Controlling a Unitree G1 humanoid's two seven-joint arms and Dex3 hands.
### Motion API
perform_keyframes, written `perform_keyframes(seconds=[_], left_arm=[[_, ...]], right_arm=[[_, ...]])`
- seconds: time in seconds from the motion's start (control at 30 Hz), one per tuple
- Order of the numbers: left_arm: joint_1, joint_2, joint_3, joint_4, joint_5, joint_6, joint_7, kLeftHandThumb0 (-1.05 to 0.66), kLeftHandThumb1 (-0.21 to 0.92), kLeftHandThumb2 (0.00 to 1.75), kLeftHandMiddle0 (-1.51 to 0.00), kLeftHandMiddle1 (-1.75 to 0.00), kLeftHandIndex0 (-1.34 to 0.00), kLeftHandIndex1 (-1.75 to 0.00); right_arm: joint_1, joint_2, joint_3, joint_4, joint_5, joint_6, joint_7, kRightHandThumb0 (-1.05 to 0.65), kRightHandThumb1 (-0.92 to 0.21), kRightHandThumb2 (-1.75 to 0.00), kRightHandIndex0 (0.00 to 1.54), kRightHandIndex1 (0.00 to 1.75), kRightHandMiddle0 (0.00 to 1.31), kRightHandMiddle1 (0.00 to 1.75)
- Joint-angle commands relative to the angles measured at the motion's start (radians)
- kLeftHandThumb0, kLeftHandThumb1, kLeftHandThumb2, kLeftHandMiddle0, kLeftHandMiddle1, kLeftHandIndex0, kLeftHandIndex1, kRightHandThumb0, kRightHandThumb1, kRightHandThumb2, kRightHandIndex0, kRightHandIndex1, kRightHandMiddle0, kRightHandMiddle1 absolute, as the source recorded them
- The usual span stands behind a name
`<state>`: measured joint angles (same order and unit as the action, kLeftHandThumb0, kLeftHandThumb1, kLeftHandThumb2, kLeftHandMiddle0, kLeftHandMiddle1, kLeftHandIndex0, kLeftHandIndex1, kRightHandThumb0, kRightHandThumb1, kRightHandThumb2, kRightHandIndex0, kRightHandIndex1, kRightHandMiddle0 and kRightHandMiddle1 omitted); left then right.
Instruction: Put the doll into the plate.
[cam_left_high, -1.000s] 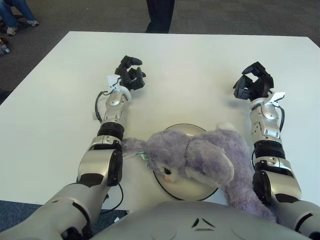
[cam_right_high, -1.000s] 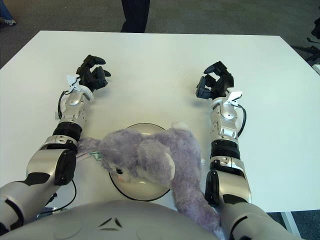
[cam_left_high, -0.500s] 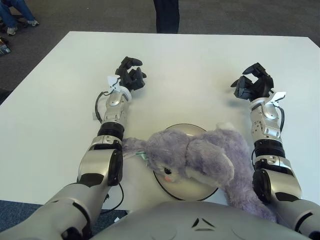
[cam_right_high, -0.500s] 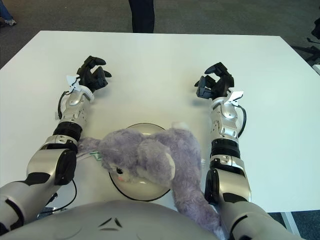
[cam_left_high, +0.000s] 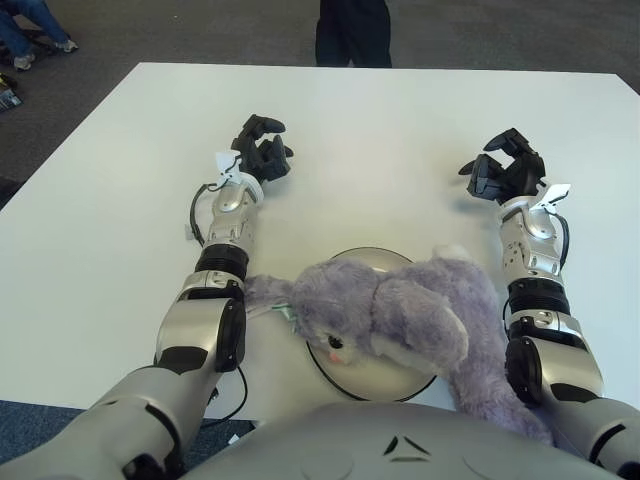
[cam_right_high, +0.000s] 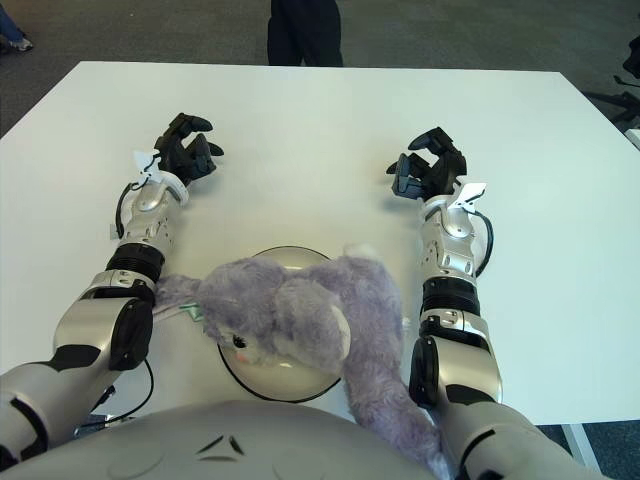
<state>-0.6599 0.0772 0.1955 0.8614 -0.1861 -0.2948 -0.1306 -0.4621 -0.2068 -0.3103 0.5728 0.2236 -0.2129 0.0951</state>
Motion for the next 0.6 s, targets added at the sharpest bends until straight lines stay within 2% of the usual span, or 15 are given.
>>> perform_keyframes(seconds=[0.0, 0.27, 0.57], left_arm=[[-0.016, -0.002, 0.002, -0.006, -0.005, 0.008, -0.011, 0.00, 0.34, 1.30, -0.48, -1.75, -0.47, -1.75], [-0.015, -0.002, 0.001, -0.007, -0.001, 0.006, -0.008, -0.01, 0.35, 1.30, -0.48, -1.75, -0.47, -1.75], [-0.015, -0.002, 0.002, -0.007, -0.003, 0.009, -0.008, 0.00, 0.35, 1.29, -0.48, -1.75, -0.46, -1.75]], right_arm=[[-0.022, -0.009, -0.011, 0.009, 0.017, 0.011, 0.004, 0.00, -0.09, -1.46, 0.92, 1.37, 0.59, 1.75], [-0.024, -0.009, -0.013, 0.008, 0.015, 0.013, 0.006, 0.00, -0.07, -1.49, 0.92, 1.41, 0.59, 1.75], [-0.024, -0.007, -0.015, 0.009, 0.007, 0.007, -0.002, 0.00, -0.08, -1.47, 0.93, 1.37, 0.59, 1.75]])
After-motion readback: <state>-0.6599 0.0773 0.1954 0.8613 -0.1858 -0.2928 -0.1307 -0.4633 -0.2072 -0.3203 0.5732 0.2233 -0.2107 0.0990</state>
